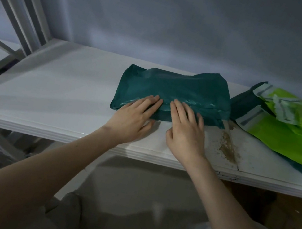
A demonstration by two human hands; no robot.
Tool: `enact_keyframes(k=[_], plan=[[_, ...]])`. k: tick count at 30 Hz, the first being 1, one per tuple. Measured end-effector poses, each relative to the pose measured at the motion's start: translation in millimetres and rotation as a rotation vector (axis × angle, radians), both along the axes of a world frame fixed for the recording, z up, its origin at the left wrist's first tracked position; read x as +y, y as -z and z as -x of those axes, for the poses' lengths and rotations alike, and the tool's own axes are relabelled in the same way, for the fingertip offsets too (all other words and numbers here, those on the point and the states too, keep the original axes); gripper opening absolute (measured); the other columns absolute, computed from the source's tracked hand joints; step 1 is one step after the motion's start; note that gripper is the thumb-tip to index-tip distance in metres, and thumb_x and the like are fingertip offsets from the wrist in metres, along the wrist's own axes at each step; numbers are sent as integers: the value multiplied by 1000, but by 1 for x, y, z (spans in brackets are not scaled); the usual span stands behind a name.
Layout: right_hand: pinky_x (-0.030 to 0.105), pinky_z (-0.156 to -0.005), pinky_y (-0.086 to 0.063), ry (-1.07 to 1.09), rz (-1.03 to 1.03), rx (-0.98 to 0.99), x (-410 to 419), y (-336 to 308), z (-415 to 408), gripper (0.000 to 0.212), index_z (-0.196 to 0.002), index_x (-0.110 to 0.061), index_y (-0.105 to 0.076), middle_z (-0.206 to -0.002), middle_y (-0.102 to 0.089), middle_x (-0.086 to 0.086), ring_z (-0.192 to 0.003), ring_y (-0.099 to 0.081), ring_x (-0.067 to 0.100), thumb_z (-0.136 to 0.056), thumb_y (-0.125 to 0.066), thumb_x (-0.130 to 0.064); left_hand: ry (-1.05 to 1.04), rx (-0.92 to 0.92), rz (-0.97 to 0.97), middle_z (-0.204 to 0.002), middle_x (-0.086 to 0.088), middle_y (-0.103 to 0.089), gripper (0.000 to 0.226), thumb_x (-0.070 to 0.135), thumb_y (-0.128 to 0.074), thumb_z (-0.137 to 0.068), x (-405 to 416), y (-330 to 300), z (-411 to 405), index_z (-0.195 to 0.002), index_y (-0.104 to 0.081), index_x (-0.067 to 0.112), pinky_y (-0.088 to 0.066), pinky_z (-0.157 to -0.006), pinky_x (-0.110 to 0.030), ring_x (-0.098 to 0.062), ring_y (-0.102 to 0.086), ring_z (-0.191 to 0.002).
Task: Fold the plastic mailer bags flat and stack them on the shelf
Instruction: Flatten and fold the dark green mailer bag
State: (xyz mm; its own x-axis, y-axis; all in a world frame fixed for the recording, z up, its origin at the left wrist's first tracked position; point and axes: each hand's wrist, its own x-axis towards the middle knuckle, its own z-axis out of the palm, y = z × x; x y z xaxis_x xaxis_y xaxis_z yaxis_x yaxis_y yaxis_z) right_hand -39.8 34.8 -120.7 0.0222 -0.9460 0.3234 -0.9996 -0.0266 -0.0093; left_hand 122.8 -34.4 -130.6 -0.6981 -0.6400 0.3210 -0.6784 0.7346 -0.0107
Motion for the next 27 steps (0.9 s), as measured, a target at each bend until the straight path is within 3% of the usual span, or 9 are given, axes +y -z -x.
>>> enact_keyframes(k=[12, 17, 20, 22, 24, 27], plan=[[49, -117, -8, 134, -97, -34, 4, -2, 31, 69, -150, -13, -12, -157, -11, 10, -146, -7, 25, -91, -47, -16, -52, 36, 74, -133, -8, -54, 56, 39, -29, -93, 0, 2, 13, -132, -49, 6, -48, -92, -40, -24, -53, -121], [53, -117, -7, 206, -108, -102, 4, -5, 41, 70, -150, -19, -11, -157, -9, 12, -144, -9, 34, -90, -46, -19, -108, 81, 114, -120, -5, -61, 51, 39, -30, -92, -1, -4, 21, -122, -57, 8, -49, -81, -38, -23, -60, -108], [52, -116, -14, 206, -118, -140, 4, -6, 38, 69, -149, -16, -15, -155, -12, 14, -142, -16, 33, -89, -48, -20, -163, 166, 129, -105, -4, -61, 42, 38, -33, -90, 0, -11, 31, -108, -59, 10, -45, -80, -38, -25, -59, -95], [52, -113, -21, 213, -100, -140, 3, -5, 33, 68, -148, -15, -19, -153, -16, 15, -138, -23, 33, -87, -51, -21, -158, 197, 147, -109, -5, -60, 40, 35, -38, -86, -1, -15, 39, -111, -58, 10, -44, -87, -39, -25, -58, -102], [53, -106, -31, 184, -52, -134, 2, -3, 26, 67, -144, -13, -30, -148, -27, 16, -131, -32, 35, -83, -55, -18, -79, 135, 164, -129, -6, -56, 50, 32, -43, -82, -1, -15, 49, -125, -53, 9, -39, -101, -43, -25, -52, -122], [50, -94, -43, 128, 27, -131, 0, -1, 17, 62, -134, -8, -45, -136, -43, 15, -119, -46, 34, -74, -62, -12, 20, 19, 98, -151, -6, -33, 64, 28, -49, -84, 2, -7, 65, -143, -33, 9, -17, -114, -44, -22, -29, -141]])
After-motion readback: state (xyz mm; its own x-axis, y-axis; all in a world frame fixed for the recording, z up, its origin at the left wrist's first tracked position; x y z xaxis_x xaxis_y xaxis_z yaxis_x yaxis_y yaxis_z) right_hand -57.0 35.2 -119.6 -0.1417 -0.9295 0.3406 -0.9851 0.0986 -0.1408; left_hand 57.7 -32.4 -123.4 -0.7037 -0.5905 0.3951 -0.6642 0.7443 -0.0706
